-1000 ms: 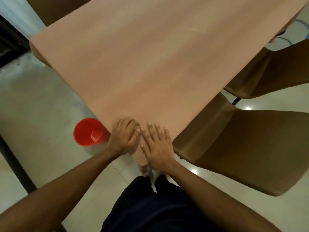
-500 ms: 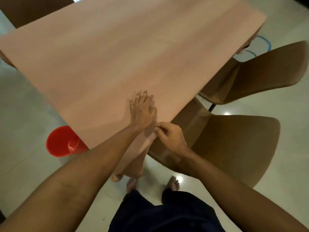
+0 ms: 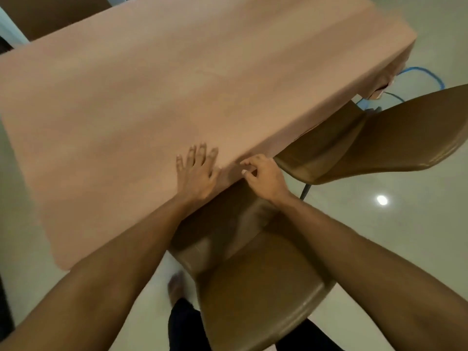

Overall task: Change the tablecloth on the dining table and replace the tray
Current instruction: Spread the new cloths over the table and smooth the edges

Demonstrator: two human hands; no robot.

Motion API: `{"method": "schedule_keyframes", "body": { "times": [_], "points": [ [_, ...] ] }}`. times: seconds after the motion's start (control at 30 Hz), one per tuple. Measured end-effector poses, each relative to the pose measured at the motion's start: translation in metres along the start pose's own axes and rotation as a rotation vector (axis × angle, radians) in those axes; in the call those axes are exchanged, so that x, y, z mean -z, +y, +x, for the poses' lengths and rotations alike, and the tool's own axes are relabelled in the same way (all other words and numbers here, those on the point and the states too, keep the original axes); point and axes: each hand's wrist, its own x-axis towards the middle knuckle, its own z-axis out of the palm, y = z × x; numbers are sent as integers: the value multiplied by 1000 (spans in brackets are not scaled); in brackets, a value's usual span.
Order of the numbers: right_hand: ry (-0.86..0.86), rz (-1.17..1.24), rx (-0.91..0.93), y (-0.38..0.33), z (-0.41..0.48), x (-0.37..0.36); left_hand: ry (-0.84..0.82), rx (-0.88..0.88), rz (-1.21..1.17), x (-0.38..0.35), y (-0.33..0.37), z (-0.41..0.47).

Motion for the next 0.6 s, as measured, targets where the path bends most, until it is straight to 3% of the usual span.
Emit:
{"method": "schedule_keyframes", "body": {
  "times": [0.2, 0.43, 0.53, 0.6],
  "points": [
    [-109, -53, 131, 37, 35, 44, -23, 70, 77, -14, 10, -52],
    [-200, -381, 288, 45, 112, 56, 359, 285, -9, 2, 58, -33],
    [-243, -492, 380, 63, 109, 57, 482, 425, -192, 7, 65, 13],
    [-246, -514, 514, 73, 91, 66, 519, 405, -241, 14, 71, 52]
  ]
}}
